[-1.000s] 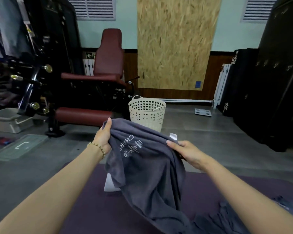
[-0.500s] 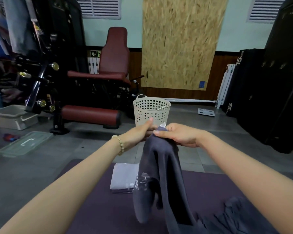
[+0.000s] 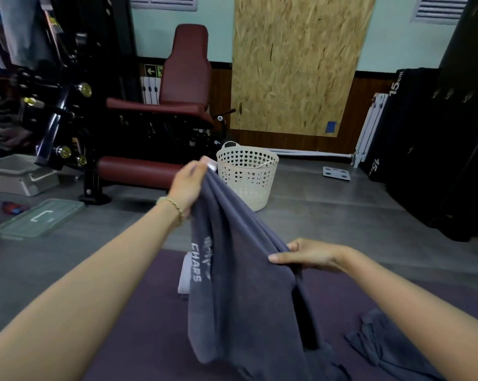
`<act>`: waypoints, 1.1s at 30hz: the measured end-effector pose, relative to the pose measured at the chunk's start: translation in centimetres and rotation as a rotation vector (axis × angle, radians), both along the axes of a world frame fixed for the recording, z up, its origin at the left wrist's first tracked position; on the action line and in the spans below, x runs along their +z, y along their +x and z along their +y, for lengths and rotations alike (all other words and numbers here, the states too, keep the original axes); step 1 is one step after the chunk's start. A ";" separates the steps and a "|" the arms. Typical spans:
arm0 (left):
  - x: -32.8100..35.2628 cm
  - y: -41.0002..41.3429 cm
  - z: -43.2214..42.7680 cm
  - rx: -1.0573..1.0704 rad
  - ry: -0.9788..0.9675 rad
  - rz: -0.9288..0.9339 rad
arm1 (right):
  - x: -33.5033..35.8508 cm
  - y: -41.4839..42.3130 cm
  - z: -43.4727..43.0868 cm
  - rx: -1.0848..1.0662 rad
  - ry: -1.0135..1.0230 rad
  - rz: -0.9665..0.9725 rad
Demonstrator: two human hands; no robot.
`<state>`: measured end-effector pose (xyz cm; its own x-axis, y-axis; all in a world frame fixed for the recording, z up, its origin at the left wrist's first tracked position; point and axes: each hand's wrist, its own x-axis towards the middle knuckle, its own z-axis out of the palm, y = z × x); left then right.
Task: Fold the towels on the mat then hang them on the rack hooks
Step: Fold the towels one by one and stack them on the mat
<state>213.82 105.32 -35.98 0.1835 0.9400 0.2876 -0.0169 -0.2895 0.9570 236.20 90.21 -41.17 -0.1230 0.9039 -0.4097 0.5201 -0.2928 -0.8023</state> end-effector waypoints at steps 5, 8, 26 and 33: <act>-3.2 -6.5 4.6 0.154 -0.044 0.151 | -3.4 4.1 -1.4 -0.092 -0.077 -0.121; -7.2 -8.0 6.2 0.148 -0.151 0.237 | -4.2 4.1 -0.5 -0.227 0.017 0.013; -6.5 -8.3 16.9 0.282 -0.070 -0.011 | 2.8 1.1 12.5 -0.477 0.554 0.364; -22.7 -7.7 11.7 0.148 -0.389 0.227 | -17.5 -3.2 12.6 -0.556 0.111 0.343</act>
<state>206.14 116.99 -58.66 0.0567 0.9907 -0.1233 0.2192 0.1081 0.9697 233.00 102.82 -58.71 0.2672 0.9050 -0.3310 0.0249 -0.3499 -0.9365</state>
